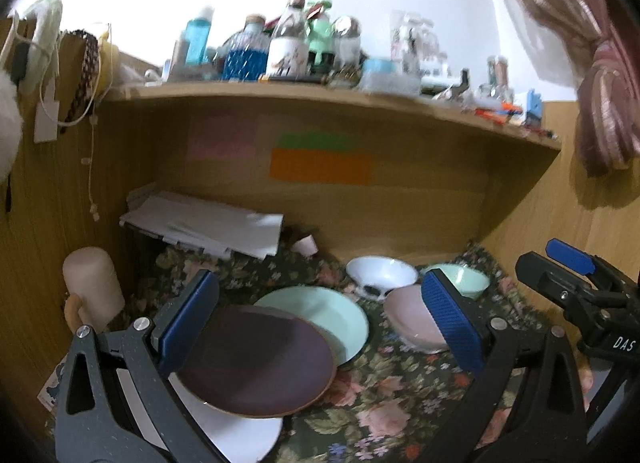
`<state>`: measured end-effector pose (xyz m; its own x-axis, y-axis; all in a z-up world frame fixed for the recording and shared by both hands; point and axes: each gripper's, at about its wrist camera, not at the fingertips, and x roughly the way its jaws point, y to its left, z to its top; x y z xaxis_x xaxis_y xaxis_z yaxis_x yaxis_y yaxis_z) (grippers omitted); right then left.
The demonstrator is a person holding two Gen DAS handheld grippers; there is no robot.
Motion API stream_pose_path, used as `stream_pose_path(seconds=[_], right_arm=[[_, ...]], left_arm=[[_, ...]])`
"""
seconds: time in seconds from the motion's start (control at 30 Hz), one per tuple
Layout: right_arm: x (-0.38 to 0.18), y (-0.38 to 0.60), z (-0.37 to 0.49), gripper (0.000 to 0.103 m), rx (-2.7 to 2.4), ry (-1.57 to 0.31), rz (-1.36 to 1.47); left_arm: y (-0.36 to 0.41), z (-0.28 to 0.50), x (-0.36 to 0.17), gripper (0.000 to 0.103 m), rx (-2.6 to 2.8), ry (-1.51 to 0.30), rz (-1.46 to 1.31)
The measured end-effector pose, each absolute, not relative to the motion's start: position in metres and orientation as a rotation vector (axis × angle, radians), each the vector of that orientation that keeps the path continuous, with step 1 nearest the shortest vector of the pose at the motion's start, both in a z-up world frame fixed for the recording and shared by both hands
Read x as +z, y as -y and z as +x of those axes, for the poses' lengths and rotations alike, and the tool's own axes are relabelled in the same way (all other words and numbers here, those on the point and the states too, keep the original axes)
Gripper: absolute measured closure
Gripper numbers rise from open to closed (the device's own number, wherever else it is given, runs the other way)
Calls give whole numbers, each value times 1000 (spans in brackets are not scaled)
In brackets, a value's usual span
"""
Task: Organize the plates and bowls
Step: 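Grasp the dark brown plate rim with the left gripper while the right gripper grips its rim too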
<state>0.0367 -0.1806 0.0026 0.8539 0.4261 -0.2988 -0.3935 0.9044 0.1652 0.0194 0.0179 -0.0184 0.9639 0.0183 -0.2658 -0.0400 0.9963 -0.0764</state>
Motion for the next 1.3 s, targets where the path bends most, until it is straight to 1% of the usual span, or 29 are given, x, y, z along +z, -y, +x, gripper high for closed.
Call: stream_pose_path(seconds=[0.47,0.5,0.6,0.63,0.7,0.77,0.9,0.93,0.97,1.03,1.07,1.1,1.13,1.2,1.3], right_arm=[[-43,135,88,0,537,-538,52],[-46,131,91,0,553,-551,49],[-54,120,99,0,576,-583,32],[-56,116,102,2,582,-593,25],[-60,107,107,4,587,-615,-5],[-67,98,115,9,590,-654,-31],[-79,82,135,22,611,-751,-53],[-82,78,139,26,612,-766,-61],[-85,76,142,28,614,-777,-67],[-91,69,150,36,626,-805,-86],[-93,65,152,38,630,-816,-92],[-97,62,156,43,636,-838,-97],[-101,59,160,51,644,-859,-98],[-106,53,166,58,665,-896,-100],[-112,46,176,63,678,-945,-98]], left_arm=[[-70,59,-65,0,61,-467,-95],[-75,62,-69,2,59,-480,-97],[-88,69,-77,14,74,-526,-96],[-93,71,-80,17,79,-543,-97],[-103,75,-85,18,85,-575,-101],[-110,78,-90,21,83,-608,-106],[-123,83,-100,31,91,-664,-106],[-126,84,-103,34,93,-675,-107],[-128,84,-105,35,95,-685,-111],[-133,84,-110,40,100,-708,-114],[-135,84,-112,41,102,-719,-117],[-137,85,-114,44,101,-730,-122],[-139,86,-116,47,96,-742,-129],[-144,87,-120,53,90,-763,-143],[-150,90,-124,58,75,-787,-163]])
